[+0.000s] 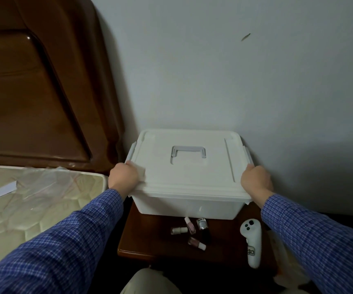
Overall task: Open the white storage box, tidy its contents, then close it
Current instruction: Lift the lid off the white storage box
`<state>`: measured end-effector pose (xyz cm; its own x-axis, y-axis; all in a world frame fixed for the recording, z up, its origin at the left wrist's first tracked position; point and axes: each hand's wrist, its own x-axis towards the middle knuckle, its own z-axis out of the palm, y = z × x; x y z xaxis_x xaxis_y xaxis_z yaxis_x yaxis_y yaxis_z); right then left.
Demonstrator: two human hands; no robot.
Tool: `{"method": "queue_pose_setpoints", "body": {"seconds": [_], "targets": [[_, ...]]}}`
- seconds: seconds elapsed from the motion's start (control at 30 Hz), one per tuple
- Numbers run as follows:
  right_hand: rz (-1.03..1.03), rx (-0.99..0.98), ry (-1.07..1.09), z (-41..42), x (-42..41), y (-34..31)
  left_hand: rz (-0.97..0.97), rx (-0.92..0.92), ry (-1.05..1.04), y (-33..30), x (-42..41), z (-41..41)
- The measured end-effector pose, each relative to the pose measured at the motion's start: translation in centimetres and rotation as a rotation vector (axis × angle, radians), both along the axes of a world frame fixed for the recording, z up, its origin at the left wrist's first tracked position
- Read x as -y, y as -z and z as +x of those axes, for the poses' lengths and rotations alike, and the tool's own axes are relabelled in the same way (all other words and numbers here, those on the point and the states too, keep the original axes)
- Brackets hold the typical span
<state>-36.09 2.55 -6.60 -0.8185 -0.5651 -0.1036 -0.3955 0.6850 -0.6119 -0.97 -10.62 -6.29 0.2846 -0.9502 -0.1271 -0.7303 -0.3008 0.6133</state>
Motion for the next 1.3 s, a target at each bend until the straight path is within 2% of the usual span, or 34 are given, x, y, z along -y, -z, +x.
{"method": "queue_pose_setpoints", "body": {"seconds": [0.13,0.2,0.3,0.37,0.43,0.53,0.7,0.8,1.03,1.3], "targets": [[-0.06,-0.01,0.041,0.6,-0.6,-0.9,0.051,-0.111,-0.094,0.1,0.1,0.0],[-0.087,-0.086,0.059,1.1,-0.9,-1.3,0.032,-0.13,-0.134,-0.1,-0.1,-0.3],[-0.044,-0.309,-0.015,1.4,-1.2,-1.4,-0.145,0.059,-0.058,-0.6,-1.3,-0.9],[-0.025,-0.328,-0.09,1.4,-1.2,-1.3,-0.231,0.236,0.073,-0.8,-2.0,-1.0],[-0.01,-0.295,-0.127,1.2,-1.1,-1.1,-0.201,0.347,0.176,-0.9,-2.1,-0.9],[0.007,-0.276,-0.146,1.0,-1.0,-1.0,-0.102,0.361,0.249,-0.8,-1.5,-0.6],[0.007,-0.26,-0.179,0.8,-0.9,-1.1,-0.076,0.359,0.246,-0.5,-1.0,-0.4],[0.02,-0.239,-0.193,0.7,-0.9,-1.4,-0.031,0.331,0.267,-0.8,-0.7,-0.3],[0.066,-0.085,-0.139,1.2,-0.5,-2.9,0.065,0.14,0.163,-3.0,-1.2,-0.9],[-0.077,0.026,-0.114,0.5,-1.0,-6.8,0.012,-0.064,0.13,-6.5,-2.5,-0.9]]}}
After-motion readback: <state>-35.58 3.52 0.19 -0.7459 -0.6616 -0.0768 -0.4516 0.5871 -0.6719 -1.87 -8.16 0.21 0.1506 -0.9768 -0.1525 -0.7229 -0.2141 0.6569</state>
